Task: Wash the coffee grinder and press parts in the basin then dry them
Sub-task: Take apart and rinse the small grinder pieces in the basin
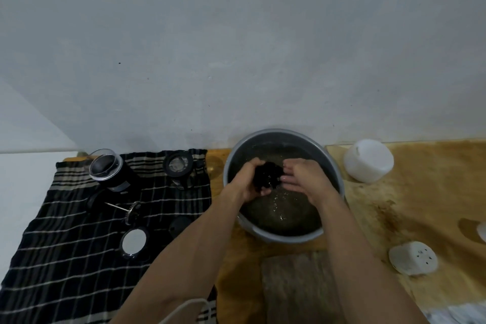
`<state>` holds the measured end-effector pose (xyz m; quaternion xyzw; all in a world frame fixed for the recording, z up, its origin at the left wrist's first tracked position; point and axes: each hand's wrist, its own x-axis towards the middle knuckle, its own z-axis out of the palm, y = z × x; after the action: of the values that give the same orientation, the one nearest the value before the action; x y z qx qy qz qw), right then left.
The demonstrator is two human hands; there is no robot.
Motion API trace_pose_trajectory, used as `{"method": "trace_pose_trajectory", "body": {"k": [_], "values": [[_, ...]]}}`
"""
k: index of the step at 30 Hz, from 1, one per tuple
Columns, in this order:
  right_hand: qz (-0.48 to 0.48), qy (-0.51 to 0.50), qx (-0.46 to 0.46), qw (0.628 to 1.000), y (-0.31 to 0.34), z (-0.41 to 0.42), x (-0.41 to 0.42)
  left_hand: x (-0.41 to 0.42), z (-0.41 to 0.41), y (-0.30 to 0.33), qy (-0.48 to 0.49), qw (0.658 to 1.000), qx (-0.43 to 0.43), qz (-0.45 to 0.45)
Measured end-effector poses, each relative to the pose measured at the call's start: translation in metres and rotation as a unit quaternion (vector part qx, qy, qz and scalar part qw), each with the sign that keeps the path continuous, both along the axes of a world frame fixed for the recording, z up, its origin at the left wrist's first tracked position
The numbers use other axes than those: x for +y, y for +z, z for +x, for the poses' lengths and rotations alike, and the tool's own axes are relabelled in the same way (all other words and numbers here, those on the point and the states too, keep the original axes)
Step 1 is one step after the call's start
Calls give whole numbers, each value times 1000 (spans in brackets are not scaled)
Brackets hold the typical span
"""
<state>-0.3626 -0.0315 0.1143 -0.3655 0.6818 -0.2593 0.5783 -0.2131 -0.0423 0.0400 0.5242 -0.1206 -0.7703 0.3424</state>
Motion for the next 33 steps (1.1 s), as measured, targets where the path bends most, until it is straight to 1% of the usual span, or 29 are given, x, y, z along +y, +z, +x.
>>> {"method": "trace_pose_trajectory", "body": {"k": [1, 3, 6, 8, 9, 11, 16, 19, 22, 24, 25, 26, 28, 29, 30, 31, 33], "values": [[-9, 9, 36, 999, -2, -3, 2, 0, 1, 1, 1, 1000, 3, -21], [-26, 51, 86, 995, -10, -11, 4, -2, 2, 0, -9, 997, -31, -66], [-51, 137, 81, 986, -13, -17, 8, -3, 4, 6, -40, 980, -128, -148], [-84, 153, 86, 981, -12, -18, 8, -3, 5, 15, -77, 958, -177, -212], [-106, 147, 88, 979, -10, -16, 8, -3, 7, 22, -91, 947, -194, -240], [-143, 133, 88, 977, -2, -15, 7, -3, 9, 41, -100, 933, -199, -283], [-241, 88, 92, 962, 38, -7, 5, -1, 13, 103, -94, 903, -219, -358], [-312, 66, 99, 942, 62, -5, 8, -1, 16, 140, -78, 891, -228, -386], [-408, 25, 113, 905, 74, -4, 23, 3, 20, 164, -77, 869, -227, -433], [-446, 6, 104, 889, 62, -2, 31, 2, 21, 158, -92, 862, -233, -441], [-435, 9, 99, 895, 47, -1, 32, 2, 19, 145, -107, 862, -254, -426], [-396, 28, 100, 912, 31, 1, 33, 4, 15, 130, -133, 861, -288, -398], [-276, 85, 130, 949, -6, 4, 41, 13, 9, 91, -187, 861, -347, -322], [-258, 93, 147, 950, -20, 3, 46, 18, 7, 75, -186, 868, -348, -302], [-278, 90, 162, 942, -26, 1, 48, 21, 4, 68, -174, 874, -343, -297], [-307, 68, 179, 932, -22, 1, 49, 21, 3, 72, -165, 874, -337, -309], [-337, 18, 175, 925, -21, -7, 44, 15, 2, 79, -141, 873, -326, -334]]}}
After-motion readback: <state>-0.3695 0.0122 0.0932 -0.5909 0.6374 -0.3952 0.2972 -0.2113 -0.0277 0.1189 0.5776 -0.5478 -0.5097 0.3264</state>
